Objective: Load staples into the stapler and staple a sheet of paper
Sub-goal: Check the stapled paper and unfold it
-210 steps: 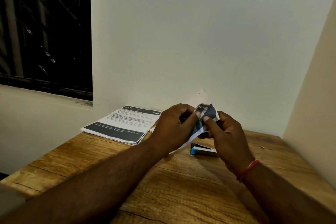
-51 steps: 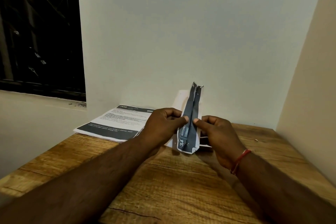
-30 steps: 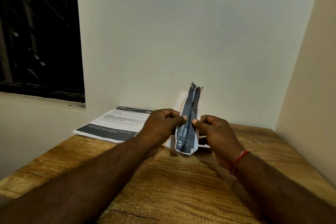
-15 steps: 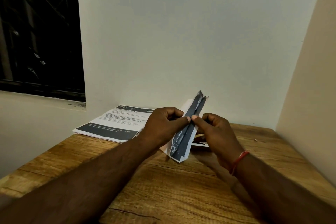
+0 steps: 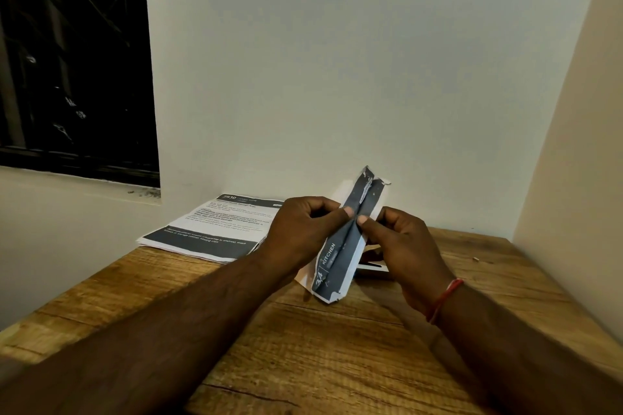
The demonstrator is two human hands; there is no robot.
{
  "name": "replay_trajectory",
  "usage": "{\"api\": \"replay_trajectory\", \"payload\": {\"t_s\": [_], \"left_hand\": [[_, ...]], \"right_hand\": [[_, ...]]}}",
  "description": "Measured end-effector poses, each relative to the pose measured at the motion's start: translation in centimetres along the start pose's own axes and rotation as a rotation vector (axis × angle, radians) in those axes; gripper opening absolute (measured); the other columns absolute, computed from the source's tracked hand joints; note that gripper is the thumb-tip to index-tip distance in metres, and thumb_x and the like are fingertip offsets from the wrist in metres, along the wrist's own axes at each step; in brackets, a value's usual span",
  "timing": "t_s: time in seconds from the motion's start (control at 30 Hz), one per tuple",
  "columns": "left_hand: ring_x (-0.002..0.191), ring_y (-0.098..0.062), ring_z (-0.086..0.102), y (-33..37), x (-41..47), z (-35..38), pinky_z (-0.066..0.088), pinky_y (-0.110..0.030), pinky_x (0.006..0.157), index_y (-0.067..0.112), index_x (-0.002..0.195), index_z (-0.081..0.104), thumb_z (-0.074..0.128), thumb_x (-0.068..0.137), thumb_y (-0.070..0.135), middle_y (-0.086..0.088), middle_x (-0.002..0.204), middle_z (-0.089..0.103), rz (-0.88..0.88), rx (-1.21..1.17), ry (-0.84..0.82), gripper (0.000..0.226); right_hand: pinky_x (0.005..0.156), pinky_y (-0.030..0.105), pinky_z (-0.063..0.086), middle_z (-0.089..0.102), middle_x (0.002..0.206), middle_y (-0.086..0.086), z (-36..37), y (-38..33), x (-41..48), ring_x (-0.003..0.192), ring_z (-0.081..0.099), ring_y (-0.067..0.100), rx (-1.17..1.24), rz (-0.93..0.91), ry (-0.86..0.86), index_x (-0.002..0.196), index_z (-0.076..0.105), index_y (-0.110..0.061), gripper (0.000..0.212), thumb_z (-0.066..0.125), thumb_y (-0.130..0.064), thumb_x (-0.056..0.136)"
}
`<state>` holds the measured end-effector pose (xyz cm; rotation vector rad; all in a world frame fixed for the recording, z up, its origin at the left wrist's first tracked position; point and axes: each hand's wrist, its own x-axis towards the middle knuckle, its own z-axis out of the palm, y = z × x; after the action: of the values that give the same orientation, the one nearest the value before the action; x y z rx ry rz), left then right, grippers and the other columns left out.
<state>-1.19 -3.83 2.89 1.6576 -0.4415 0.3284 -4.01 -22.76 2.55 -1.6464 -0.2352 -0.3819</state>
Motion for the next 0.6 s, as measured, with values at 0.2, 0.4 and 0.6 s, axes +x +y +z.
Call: {"api": "replay_trajectory", "payload": {"t_s": [0.2,0.4,0.6], "left_hand": [[0.085,-0.012,0.083,0.09,-0.01,-0.07,0.062,-0.026,0.077,0.022,0.094,0.088,0.084,0.101,0.038,0.003,0.091,0.087,-0.02,0.002,-0.011,0.018],[0.086,-0.014,0.086,0.21,-0.26,-0.15,0.068,-0.026,0.076,0.023,0.097,0.088,0.084,0.101,0.037,0.003,0.092,0.088,0.043,-0.009,-0.003,0.015],[0.084,-0.016,0.085,0.69,0.0,-0.47,0.07,-0.037,0.08,0.023,0.095,0.09,0.082,0.103,0.035,0.004,0.09,0.088,0.041,-0.004,0.054,0.016]], "right_hand": [[0.07,0.033,0.067,0.087,0.097,0.004,-0.2,0.09,0.02,0.087,0.085,0.021,-0.054,-0.013,-0.015,0.111,0.082,-0.019,0.015,0.068,-0.024,0.11],[0.071,0.03,0.068,0.086,0.098,-0.005,-0.09,-0.05,-0.46,0.088,0.084,0.012,-0.178,-0.104,-0.072,0.11,0.081,-0.022,0.013,0.07,-0.028,0.109],[0.086,0.042,0.068,0.086,0.096,-0.002,0.01,0.11,-0.65,0.092,0.083,0.017,-0.252,-0.146,-0.175,0.1,0.084,-0.023,0.013,0.074,-0.029,0.107]]}}
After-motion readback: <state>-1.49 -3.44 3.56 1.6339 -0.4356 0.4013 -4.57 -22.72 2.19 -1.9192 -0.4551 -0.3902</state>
